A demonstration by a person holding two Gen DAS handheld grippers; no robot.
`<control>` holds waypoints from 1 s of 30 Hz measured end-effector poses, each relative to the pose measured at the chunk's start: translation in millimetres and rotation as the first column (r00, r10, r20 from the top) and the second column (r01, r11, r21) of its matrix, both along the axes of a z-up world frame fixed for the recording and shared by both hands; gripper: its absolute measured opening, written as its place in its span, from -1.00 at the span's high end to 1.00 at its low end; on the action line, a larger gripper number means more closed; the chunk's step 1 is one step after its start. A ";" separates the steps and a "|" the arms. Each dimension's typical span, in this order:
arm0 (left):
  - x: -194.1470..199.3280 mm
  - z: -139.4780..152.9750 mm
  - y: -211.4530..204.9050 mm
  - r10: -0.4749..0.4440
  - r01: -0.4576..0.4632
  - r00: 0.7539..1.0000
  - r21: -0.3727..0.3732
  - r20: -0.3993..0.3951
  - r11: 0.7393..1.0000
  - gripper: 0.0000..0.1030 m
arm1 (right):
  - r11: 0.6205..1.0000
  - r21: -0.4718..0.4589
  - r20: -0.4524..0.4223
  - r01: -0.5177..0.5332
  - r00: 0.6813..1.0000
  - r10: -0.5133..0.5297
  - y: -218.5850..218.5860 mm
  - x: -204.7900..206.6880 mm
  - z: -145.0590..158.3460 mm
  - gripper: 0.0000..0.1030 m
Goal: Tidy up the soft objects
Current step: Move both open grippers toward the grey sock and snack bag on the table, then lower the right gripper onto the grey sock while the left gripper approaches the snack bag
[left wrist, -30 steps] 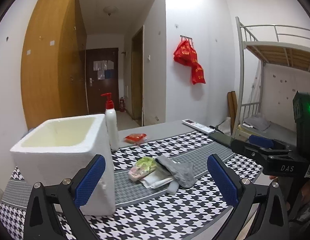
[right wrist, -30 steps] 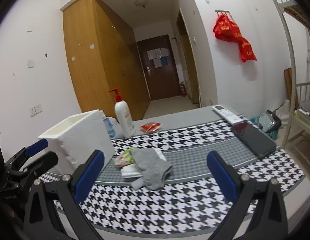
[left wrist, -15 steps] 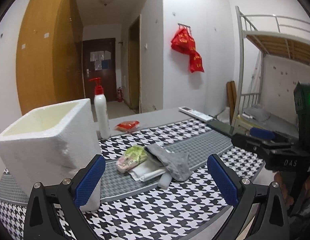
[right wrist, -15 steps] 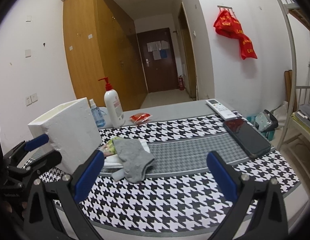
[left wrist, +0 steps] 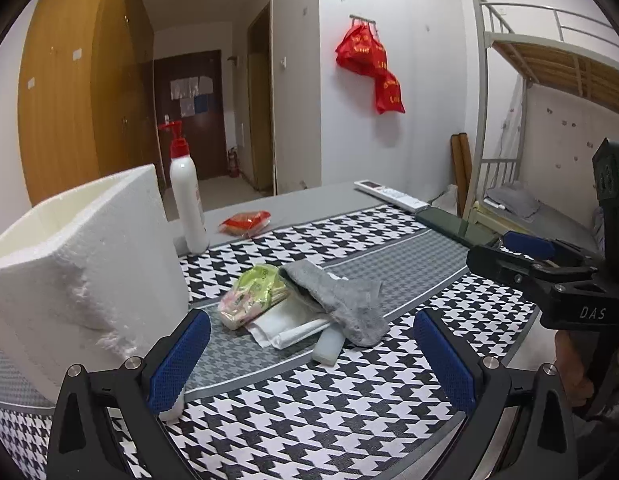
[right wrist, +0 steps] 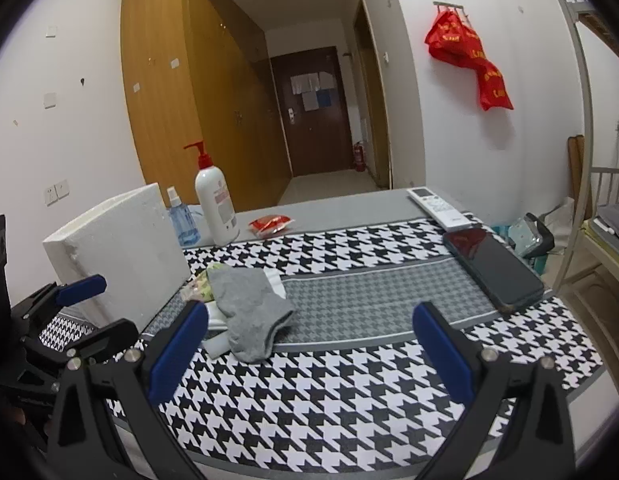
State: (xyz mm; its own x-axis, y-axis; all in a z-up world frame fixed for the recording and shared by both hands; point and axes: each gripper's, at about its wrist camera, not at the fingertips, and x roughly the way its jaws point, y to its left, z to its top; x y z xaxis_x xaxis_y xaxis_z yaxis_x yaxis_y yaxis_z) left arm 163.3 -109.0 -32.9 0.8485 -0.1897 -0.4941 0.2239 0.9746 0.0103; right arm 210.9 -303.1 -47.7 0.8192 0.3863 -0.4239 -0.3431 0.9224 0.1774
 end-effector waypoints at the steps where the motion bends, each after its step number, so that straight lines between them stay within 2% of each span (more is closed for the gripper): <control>1: 1.7 -0.8 -2.1 -0.002 0.002 1.000 -0.001 -0.004 1.000 -0.98 | 1.000 -0.002 -0.002 0.000 1.000 0.000 -0.3 1.9 -0.6 -1.00; 7: 13.3 -2.6 -1.1 -0.006 0.006 1.000 -0.004 -0.017 1.000 -0.98 | 1.000 -0.015 -0.005 -0.005 1.000 0.004 -2.4 10.6 -1.1 -1.00; 11: 14.5 -5.1 0.6 -0.024 0.025 1.000 0.038 -0.018 0.999 -0.98 | 0.997 -0.074 -0.024 -0.033 0.999 0.032 5.8 19.8 -4.9 -1.00; 20: 22.3 -15.6 16.1 -0.026 0.026 0.997 0.005 -0.075 1.000 -0.98 | 0.977 -0.124 -0.089 -0.176 0.982 0.165 35.1 33.3 -9.8 -0.90; 24: 25.9 -19.2 17.8 -0.018 0.018 0.995 -0.004 -0.097 1.000 -0.98 | 0.966 -0.083 -0.165 -0.245 0.959 0.229 44.8 47.0 -15.3 -0.77; 27: 27.7 -20.7 17.0 -0.017 0.017 0.995 -0.001 -0.100 1.000 -0.98 | 0.962 -0.061 -0.226 -0.265 0.943 0.245 51.9 58.7 -21.1 -0.58; 30: 28.7 -21.2 18.4 -0.019 0.020 0.995 0.003 -0.095 1.000 -0.98 | 0.954 -0.091 -0.265 -0.285 0.931 0.252 63.8 62.3 -28.0 -0.38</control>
